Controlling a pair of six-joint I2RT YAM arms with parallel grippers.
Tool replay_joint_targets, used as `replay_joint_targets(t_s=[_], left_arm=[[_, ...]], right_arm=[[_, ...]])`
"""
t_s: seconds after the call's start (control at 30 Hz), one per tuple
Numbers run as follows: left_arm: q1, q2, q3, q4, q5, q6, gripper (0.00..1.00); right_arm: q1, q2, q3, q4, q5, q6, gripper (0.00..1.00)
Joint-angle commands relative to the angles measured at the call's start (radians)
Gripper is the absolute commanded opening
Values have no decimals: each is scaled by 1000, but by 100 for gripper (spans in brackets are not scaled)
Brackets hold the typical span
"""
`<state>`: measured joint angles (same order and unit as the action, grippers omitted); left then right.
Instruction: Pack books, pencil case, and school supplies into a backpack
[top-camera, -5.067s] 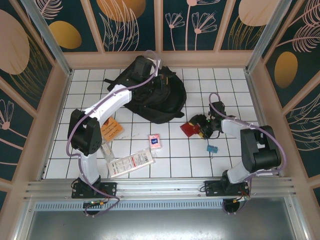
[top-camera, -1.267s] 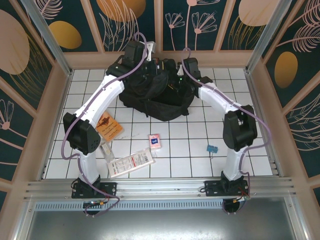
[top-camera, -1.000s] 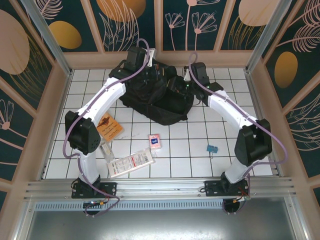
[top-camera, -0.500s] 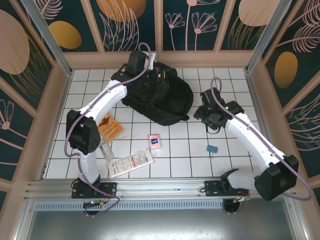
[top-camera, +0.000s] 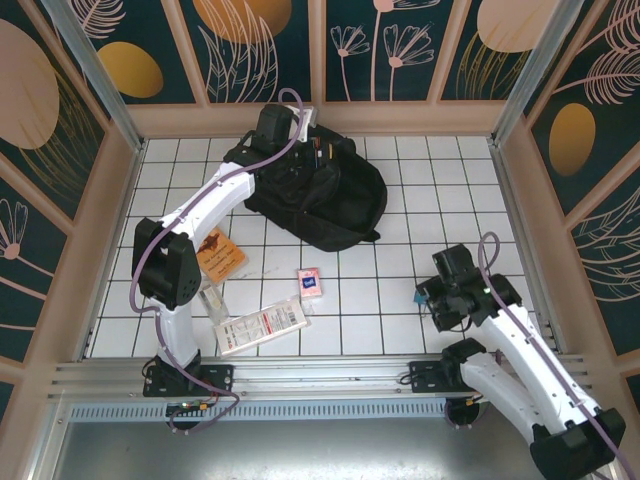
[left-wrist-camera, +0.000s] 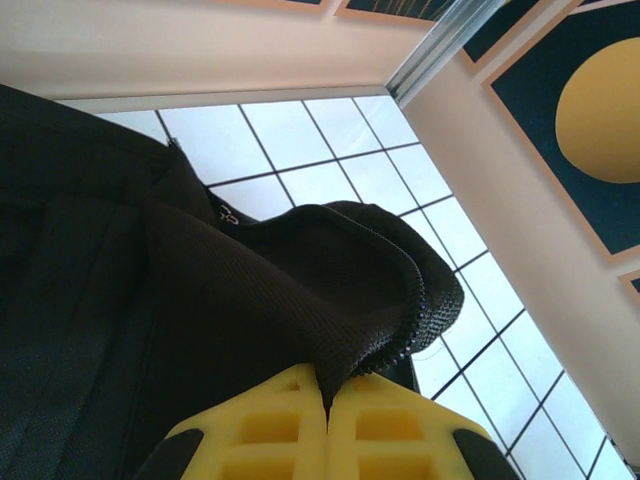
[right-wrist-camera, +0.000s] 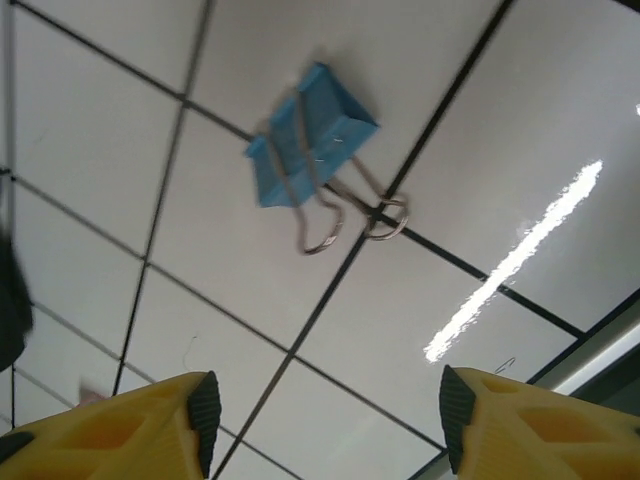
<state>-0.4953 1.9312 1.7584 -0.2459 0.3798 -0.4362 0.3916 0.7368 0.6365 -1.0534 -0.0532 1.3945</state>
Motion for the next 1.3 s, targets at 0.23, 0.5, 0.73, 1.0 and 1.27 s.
replay_joint_targets(t_s=[0.23, 0.5, 0.73, 1.0, 1.27], left_arm=[[12, -42, -7, 51, 16, -1, 0], [12, -51, -2, 51, 12, 6, 0], [12, -50, 1, 51, 19, 5, 0], [12, -51, 1, 52, 21, 3, 0], [13, -55, 2, 54, 25, -1, 0]], right_arm=[[-23, 2, -170, 271, -63, 136, 64], [-29, 0, -191, 330, 55, 172, 52], [-67, 1, -245, 372, 63, 172, 45], [-86, -2, -280, 418, 63, 160, 20], [-89, -21, -161, 362, 131, 96, 0]])
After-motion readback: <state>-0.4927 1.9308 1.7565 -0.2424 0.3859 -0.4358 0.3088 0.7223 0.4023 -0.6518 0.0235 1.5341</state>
